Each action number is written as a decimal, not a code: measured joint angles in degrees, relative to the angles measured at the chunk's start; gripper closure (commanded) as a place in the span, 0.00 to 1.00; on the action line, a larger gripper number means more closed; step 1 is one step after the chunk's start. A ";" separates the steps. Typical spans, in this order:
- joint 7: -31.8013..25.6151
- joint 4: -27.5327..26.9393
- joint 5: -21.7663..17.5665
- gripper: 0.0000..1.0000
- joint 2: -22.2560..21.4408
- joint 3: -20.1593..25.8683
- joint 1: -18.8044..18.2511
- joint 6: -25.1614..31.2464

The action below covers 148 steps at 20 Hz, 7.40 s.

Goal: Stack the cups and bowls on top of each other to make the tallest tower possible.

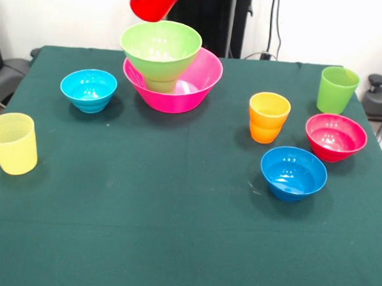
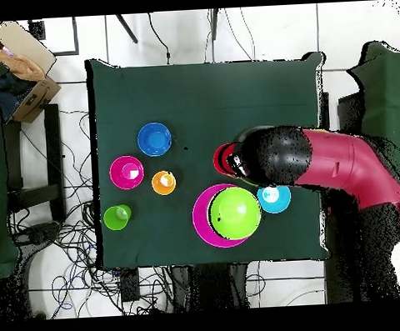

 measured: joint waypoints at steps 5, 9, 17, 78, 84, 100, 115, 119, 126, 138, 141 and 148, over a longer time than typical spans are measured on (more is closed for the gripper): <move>0.00 0.50 0.31 1.00 0.00 -0.02 -0.08 -0.67; 0.00 1.48 0.38 1.00 0.02 -0.03 -0.48 -2.66; 0.00 2.90 0.71 1.00 0.67 -0.02 -1.27 -5.23; 0.00 4.97 -0.83 1.00 11.92 -6.46 0.04 -11.94; 0.00 4.83 -0.84 1.00 11.43 -6.96 0.27 -10.57; 0.00 6.14 -0.11 1.00 0.47 -6.90 -1.04 -3.94; 0.00 14.81 0.01 1.00 -1.84 -6.70 -6.03 -9.41; 0.00 17.19 -0.02 1.00 -1.84 -6.51 -7.88 -11.93; 0.00 20.30 -0.02 1.00 -1.79 -6.12 -9.65 -14.49; 0.00 23.68 0.00 1.00 -1.73 -5.27 -7.30 -18.84; 0.00 24.74 -0.18 1.00 -1.73 -5.17 -7.13 -20.59; 0.00 26.61 -1.04 1.00 -1.71 -4.23 -9.81 -23.88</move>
